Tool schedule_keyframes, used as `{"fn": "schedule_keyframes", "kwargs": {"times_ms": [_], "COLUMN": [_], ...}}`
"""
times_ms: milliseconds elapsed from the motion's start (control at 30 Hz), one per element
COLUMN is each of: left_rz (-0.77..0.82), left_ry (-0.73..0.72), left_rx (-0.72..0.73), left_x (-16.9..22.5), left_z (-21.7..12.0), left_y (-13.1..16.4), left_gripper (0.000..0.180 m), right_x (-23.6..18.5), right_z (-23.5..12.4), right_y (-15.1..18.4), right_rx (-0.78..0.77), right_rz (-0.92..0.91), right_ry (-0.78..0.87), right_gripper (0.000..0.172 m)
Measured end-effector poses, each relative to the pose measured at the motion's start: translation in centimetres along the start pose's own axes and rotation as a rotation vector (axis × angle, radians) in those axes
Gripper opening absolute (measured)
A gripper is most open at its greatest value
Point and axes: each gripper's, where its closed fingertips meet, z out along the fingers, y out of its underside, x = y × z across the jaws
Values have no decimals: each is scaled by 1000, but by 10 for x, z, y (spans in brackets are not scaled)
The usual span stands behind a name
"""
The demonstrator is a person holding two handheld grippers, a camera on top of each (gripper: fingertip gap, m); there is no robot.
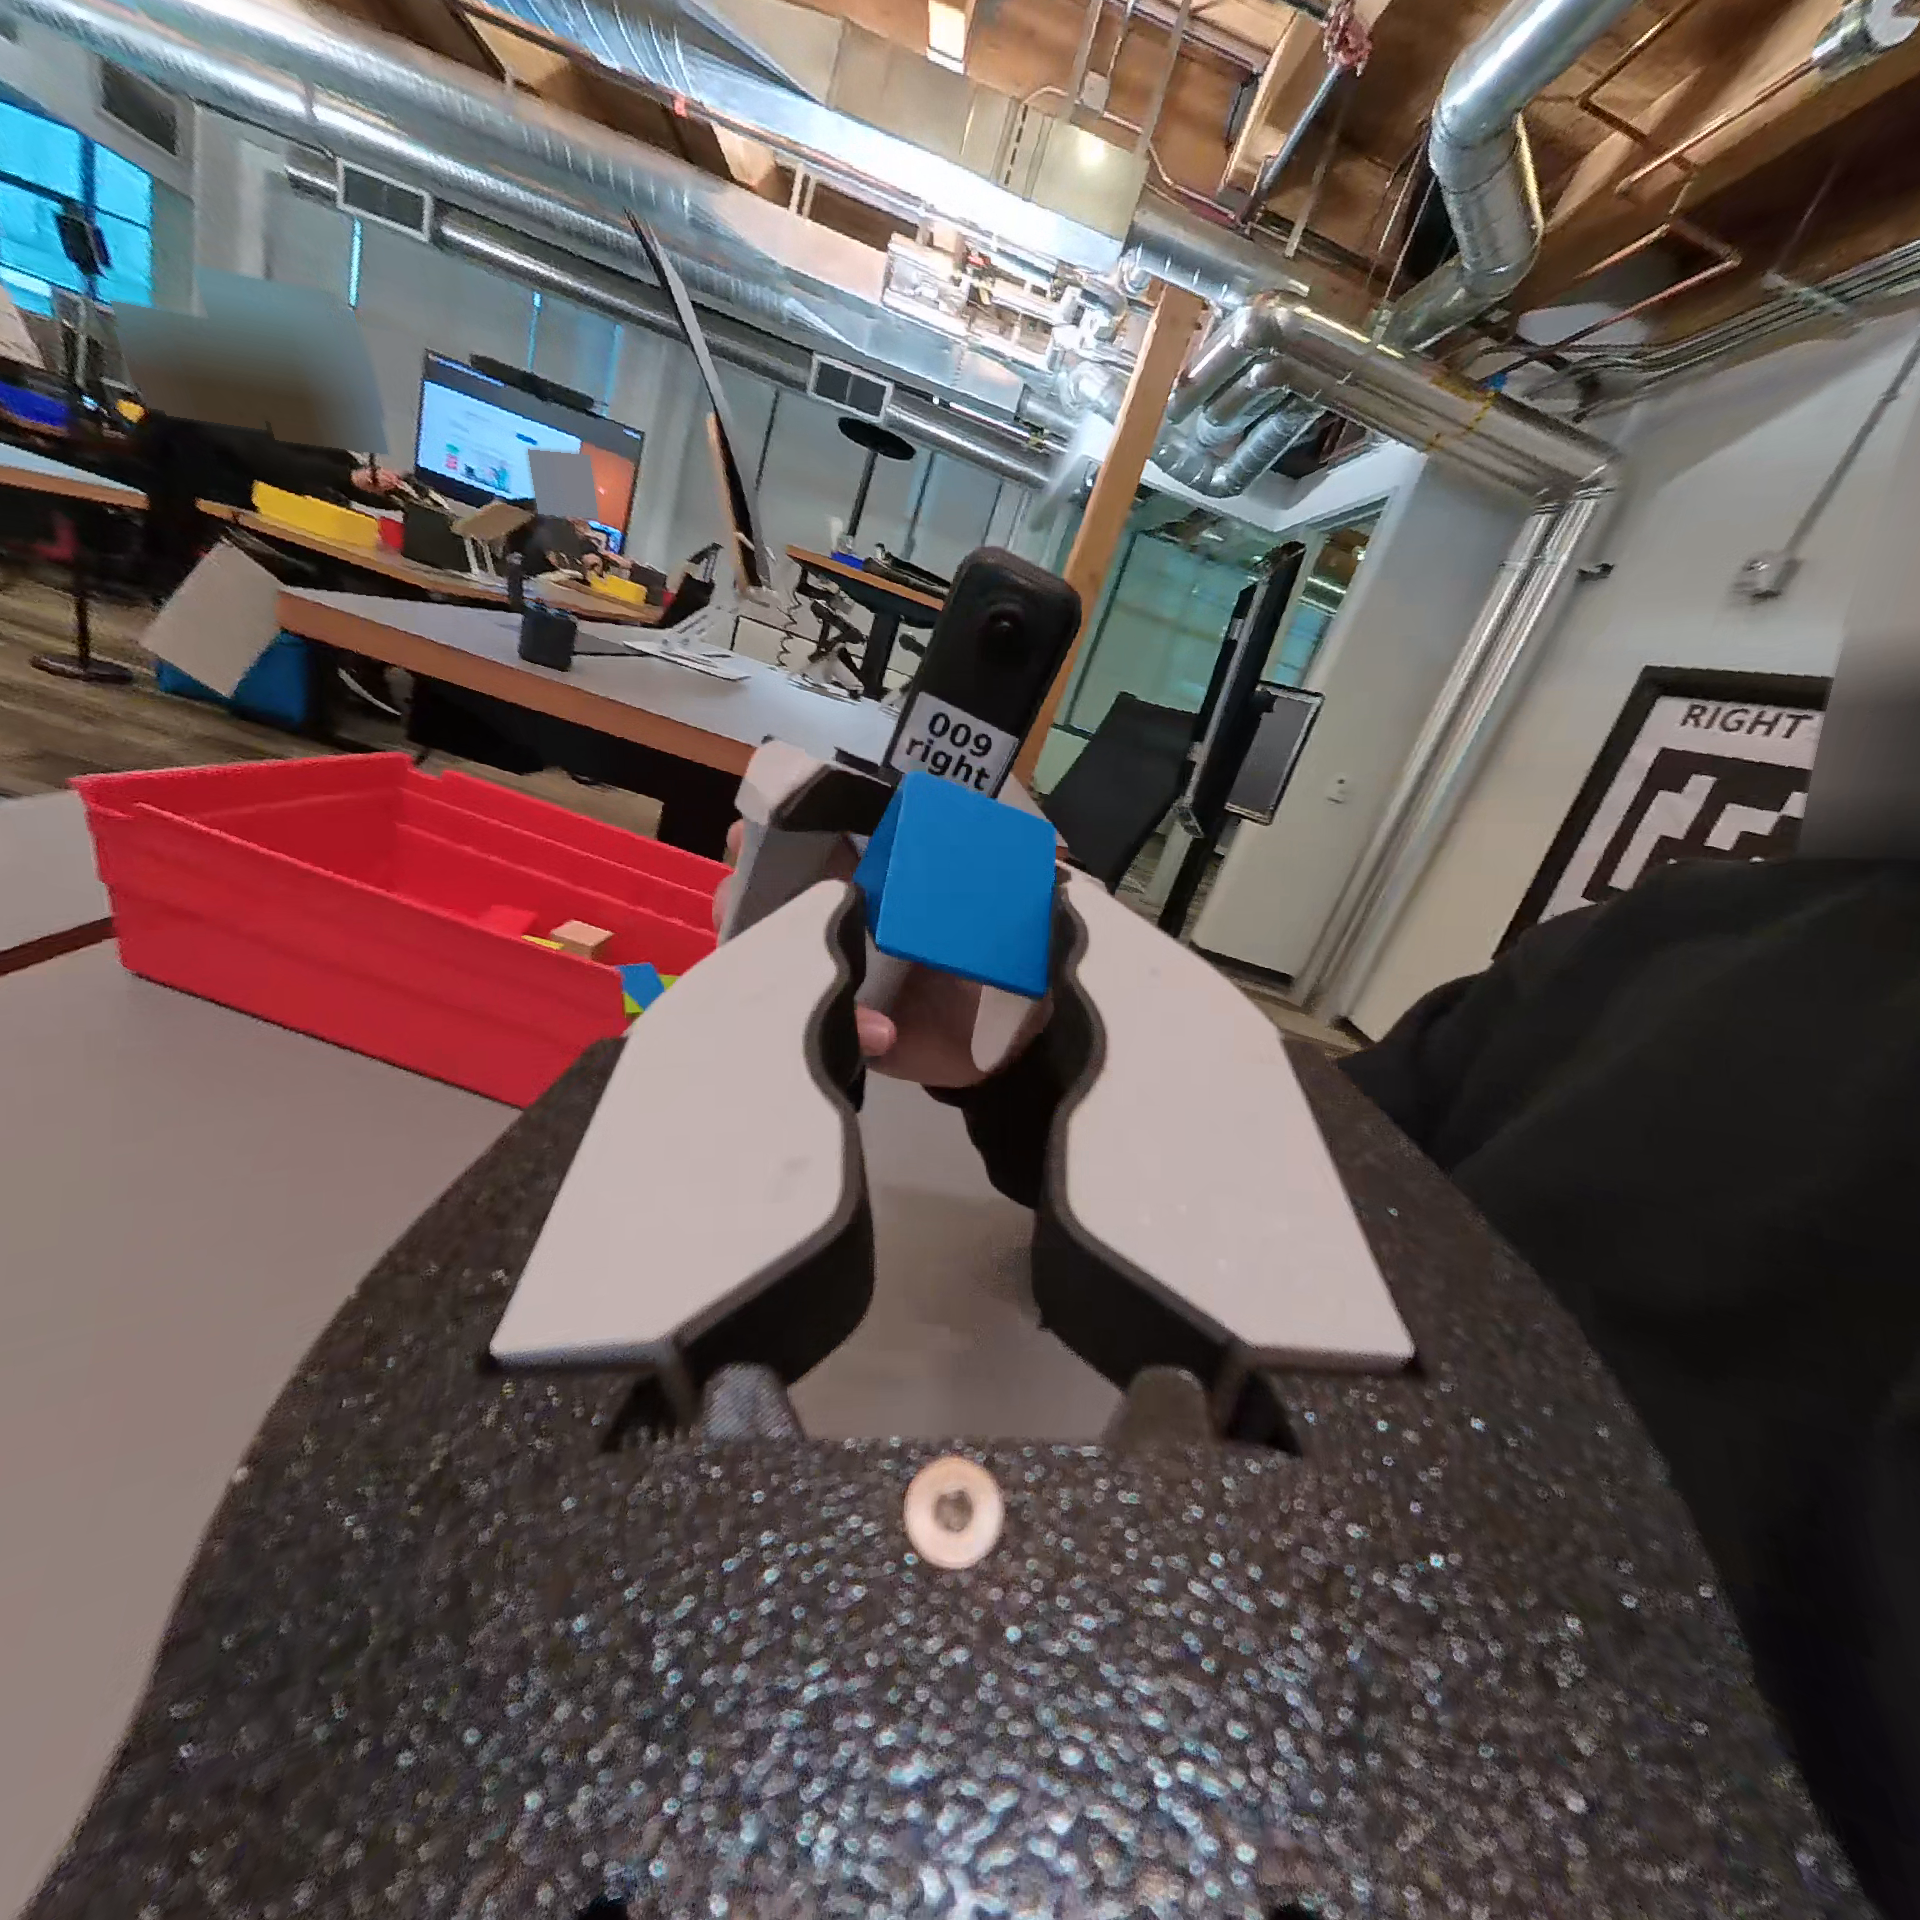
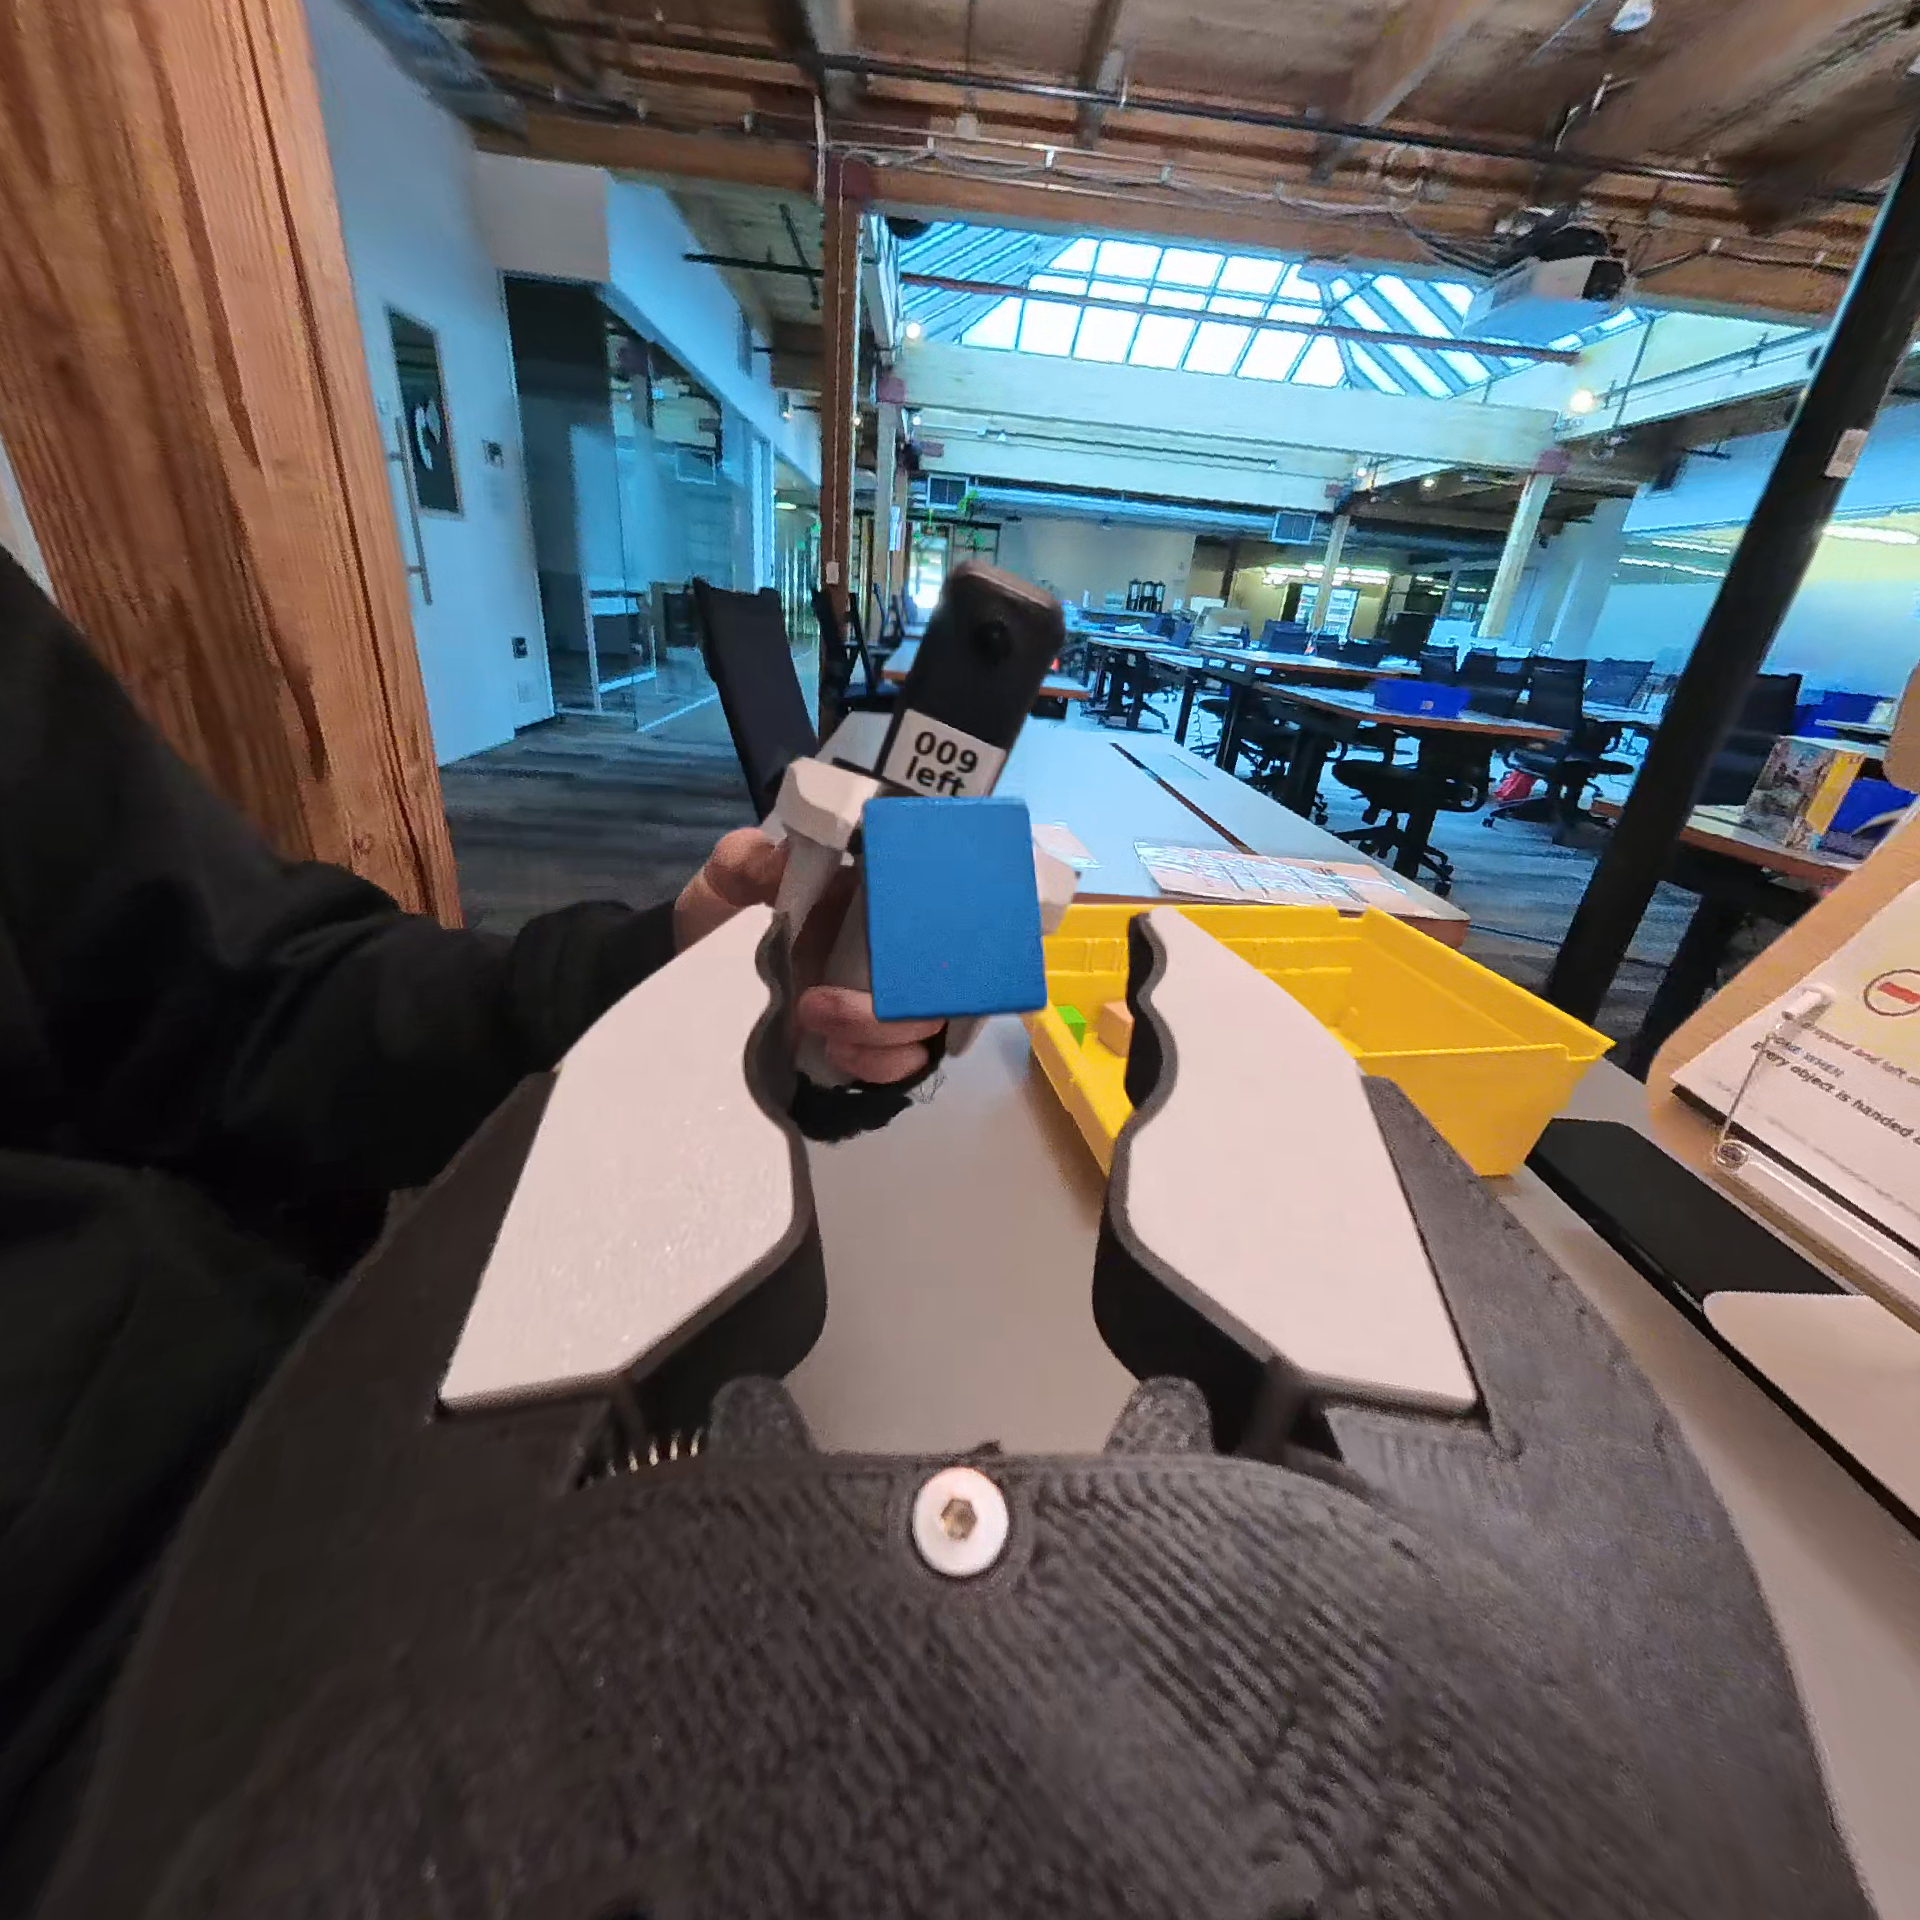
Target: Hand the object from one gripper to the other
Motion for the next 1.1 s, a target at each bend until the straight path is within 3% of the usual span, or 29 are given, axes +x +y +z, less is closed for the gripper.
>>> {"fn": "schedule_keyframes", "kwargs": {"times_ms": [133,200,367,433,533,667,800,900,1100], "left_rz": [-2,-3,85,149,217,250,246,276,324], "left_ry": [6,2,-125,-221,-341,-458,-485,-508,-632], "left_rx": [-15,-16,2,22,-24,-130,-184,-214,-264], "left_x": [-1,-2,-20,-30,-44,-61,-70,-79,-101], "left_z": [9,9,7,-1,-17,-38,-52,-59,-91], "left_y": [5,4,2,-3,-2,6,8,7,0], "left_gripper": [33,33,35,45,49,50,50,50,50], "right_x": [-5,-3,11,24,72,146,170,177,195], "right_z": [1,1,-4,-13,-59,-189,-280,-297,-307], "right_y": [1,4,10,10,18,41,73,104,133], "right_rx": [-19,-34,-101,-133,-231,-335,-426,-507,-760], "right_rz": [-13,-12,-73,-97,-88,43,132,206,157], "right_ry": [-39,-37,77,163,422,937,1202,1249,1301], "right_gripper": [51,35,35,35,35,35,35,35,35]}}
